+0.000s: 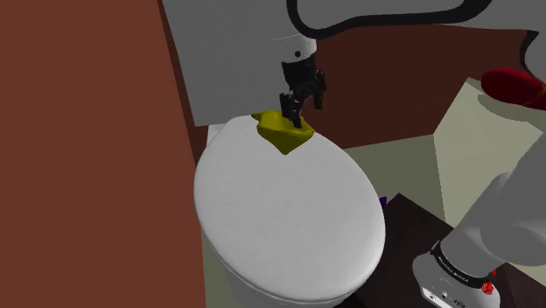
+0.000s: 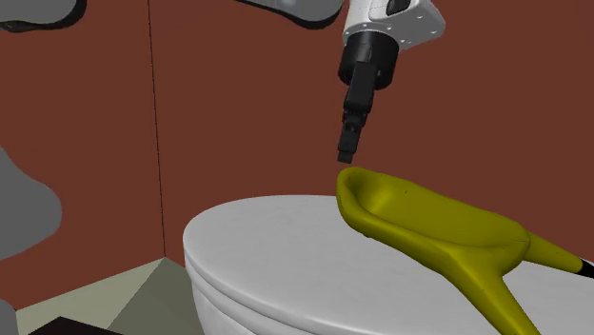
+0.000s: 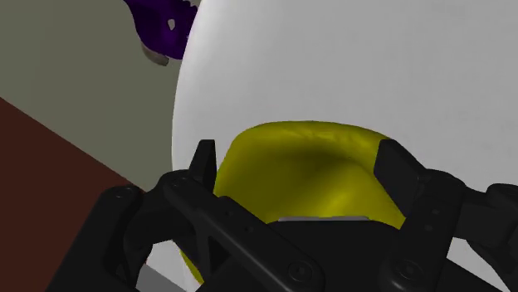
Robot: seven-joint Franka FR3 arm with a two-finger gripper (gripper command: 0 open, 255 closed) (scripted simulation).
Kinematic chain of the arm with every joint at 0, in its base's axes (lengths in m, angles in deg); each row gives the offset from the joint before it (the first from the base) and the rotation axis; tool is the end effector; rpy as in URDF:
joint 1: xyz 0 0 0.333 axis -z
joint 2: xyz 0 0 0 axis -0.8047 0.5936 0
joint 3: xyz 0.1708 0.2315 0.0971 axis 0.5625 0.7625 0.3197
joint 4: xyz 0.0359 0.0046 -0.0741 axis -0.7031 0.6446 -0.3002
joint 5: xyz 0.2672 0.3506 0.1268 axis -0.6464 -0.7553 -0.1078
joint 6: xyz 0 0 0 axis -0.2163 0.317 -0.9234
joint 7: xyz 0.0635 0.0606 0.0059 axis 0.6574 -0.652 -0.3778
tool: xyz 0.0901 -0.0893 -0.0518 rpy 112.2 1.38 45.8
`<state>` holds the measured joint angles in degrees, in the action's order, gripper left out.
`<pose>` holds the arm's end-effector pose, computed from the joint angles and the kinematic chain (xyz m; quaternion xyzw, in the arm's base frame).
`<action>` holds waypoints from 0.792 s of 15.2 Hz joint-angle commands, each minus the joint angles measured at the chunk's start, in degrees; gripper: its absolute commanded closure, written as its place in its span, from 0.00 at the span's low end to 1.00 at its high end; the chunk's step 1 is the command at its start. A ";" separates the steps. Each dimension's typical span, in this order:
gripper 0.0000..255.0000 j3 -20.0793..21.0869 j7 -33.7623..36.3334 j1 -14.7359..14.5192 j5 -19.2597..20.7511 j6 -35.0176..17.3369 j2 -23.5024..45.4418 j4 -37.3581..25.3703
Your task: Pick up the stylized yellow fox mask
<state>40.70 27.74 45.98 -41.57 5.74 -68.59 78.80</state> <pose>0.5326 0.2734 0.5250 0.9853 0.0627 -0.0972 0.1254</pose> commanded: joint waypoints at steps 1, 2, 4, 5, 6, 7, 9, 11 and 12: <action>0.00 1.52 2.35 -2.01 3.56 2.60 6.19 -6.84; 0.00 2.04 3.28 -3.32 5.45 4.27 9.44 -10.71; 0.00 2.66 4.68 -6.56 9.47 8.13 16.34 -19.37; 0.00 2.75 5.07 -8.52 11.60 10.37 20.06 -24.32; 0.00 2.58 5.15 -10.80 13.83 12.87 24.03 -29.90; 0.00 2.22 4.82 -13.45 16.27 15.75 28.47 -36.46; 0.00 1.80 4.89 -13.99 16.46 15.45 29.16 -36.71; 0.00 1.95 5.47 -13.23 15.92 13.38 28.26 -33.63; 0.00 2.03 5.74 -12.89 15.70 12.40 27.88 -32.22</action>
<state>42.71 33.34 32.77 -25.77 19.04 -40.46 45.41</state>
